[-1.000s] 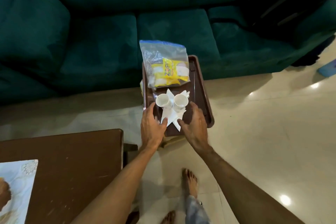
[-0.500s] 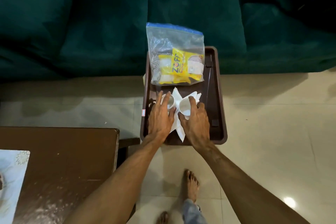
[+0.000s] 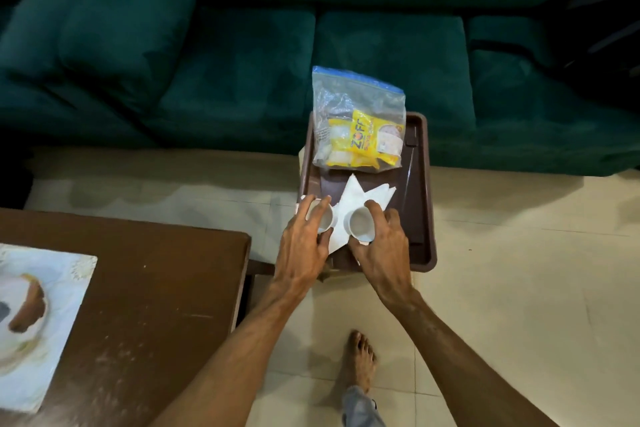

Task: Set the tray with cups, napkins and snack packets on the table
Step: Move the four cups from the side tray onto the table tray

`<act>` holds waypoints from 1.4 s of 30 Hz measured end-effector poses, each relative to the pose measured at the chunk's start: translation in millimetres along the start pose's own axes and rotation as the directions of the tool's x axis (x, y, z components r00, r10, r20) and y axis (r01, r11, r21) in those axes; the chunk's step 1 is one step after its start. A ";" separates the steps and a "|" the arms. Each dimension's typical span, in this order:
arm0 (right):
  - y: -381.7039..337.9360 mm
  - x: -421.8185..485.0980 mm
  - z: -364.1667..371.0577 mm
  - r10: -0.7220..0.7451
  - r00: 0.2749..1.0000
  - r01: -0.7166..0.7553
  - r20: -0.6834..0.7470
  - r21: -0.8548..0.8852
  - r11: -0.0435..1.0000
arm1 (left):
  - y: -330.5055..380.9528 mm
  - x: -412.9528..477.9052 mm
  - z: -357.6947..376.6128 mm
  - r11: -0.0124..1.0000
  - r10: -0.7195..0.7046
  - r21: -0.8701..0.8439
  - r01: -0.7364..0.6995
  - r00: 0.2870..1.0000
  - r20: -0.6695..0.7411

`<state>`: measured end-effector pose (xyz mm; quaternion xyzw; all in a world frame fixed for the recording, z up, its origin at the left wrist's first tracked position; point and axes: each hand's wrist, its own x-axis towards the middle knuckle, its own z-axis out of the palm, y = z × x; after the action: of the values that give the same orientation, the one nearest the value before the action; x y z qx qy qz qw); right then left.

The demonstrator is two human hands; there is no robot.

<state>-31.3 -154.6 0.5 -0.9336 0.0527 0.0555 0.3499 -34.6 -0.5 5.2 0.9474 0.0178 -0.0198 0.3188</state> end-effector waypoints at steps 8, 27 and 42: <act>-101.1 -121.2 26.8 -0.207 0.978 0.207 0.021 -0.024 0.978 | -43.6 -142.9 -108.2 0.997 -0.074 -0.036 0.069 0.986 -0.152; -349.3 -418.1 196.7 -0.417 0.861 0.454 0.293 -0.069 0.888 | -260.3 -451.9 -350.5 0.941 -0.333 -0.061 0.333 0.879 -0.340; -496.0 -329.5 397.0 -0.265 0.925 0.288 0.273 -0.048 0.957 | -483.5 -340.5 -441.8 0.932 -0.345 0.007 0.362 0.897 -0.277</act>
<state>-315.4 498.5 70.7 -0.9303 -0.1288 0.1315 0.3173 -385.5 644.4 81.7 0.9310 0.2324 0.0518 0.2765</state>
